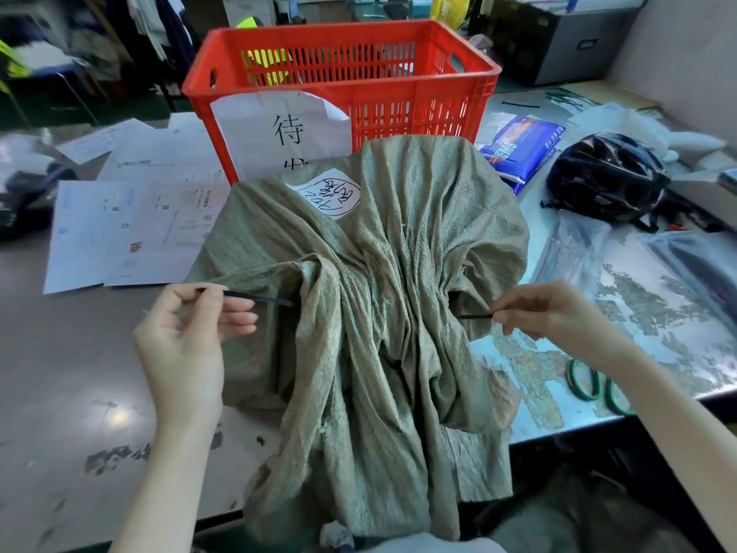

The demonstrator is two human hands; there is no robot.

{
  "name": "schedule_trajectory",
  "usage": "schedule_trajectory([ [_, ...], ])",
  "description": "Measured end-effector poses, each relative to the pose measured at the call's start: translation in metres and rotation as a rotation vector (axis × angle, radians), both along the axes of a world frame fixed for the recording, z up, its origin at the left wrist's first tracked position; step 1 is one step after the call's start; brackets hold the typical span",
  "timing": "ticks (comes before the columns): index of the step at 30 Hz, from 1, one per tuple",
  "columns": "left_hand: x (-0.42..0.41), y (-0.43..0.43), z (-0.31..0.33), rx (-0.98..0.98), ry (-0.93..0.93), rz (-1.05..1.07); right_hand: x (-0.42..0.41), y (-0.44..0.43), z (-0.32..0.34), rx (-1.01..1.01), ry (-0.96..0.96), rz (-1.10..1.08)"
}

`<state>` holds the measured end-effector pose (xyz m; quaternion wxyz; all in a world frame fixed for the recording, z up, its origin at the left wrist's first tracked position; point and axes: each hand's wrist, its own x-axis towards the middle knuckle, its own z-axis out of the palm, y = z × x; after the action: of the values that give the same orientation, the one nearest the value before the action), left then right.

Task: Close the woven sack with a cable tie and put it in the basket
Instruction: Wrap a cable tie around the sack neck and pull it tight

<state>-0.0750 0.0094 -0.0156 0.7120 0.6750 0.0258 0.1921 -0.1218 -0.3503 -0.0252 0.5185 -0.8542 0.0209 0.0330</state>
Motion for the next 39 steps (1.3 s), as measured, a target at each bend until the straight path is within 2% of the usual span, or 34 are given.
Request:
schedule_trajectory([
  [5, 0.000, -0.011, 0.008, -0.200, 0.027, -0.075, 0.003, 0.003, 0.001, 0.510, 0.061, -0.009],
  [9, 0.000, -0.023, 0.018, -0.260, -0.015, -0.117, 0.008, 0.021, 0.003, 0.692, 0.007, -0.004],
  [14, 0.003, -0.036, 0.024, -0.180, -0.118, -0.219, 0.014, 0.047, 0.018, 0.612, -0.216, -0.101],
  [18, 0.010, -0.044, 0.024, -0.042, -0.202, -0.302, 0.022, 0.057, 0.026, 0.401, -0.397, -0.135],
  [26, 0.034, -0.068, 0.028, 0.204, -0.231, -0.311, 0.055, 0.078, 0.039, 0.064, -0.581, -0.205],
  [28, 0.038, -0.077, 0.029, 0.293, -0.267, -0.288, 0.061, 0.087, 0.043, 0.090, -0.564, -0.184],
  [30, 0.040, -0.085, 0.029, 0.313, -0.285, -0.290, 0.064, 0.096, 0.046, 0.241, -0.507, -0.135],
  [33, 0.036, -0.095, 0.029, 0.216, -0.257, -0.375, 0.066, 0.105, 0.048, 0.497, -0.410, -0.094],
  [39, 0.028, -0.110, 0.022, 0.132, -0.210, -0.431, 0.066, 0.114, 0.049, 0.625, -0.267, -0.064],
])
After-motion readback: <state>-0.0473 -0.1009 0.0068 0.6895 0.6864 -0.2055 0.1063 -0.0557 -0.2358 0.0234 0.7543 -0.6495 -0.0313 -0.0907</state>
